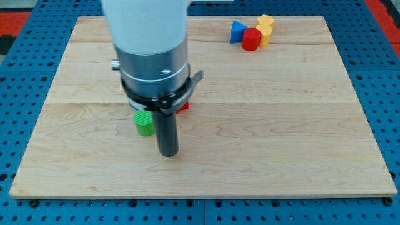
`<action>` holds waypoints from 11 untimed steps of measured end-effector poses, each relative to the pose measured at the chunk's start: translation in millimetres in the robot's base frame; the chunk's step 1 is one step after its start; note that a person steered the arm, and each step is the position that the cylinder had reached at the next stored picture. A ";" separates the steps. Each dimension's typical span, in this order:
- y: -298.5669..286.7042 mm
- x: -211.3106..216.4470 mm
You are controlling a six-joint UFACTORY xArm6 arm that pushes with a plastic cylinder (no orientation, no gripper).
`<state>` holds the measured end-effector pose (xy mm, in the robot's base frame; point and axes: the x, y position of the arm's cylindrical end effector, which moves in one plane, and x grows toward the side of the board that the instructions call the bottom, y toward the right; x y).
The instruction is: Place the green circle below the green star
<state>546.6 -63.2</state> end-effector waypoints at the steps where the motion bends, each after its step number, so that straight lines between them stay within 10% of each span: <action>1: -7.2 -11.8; 9: -46.9 -72.1; 11: 68.4 -86.6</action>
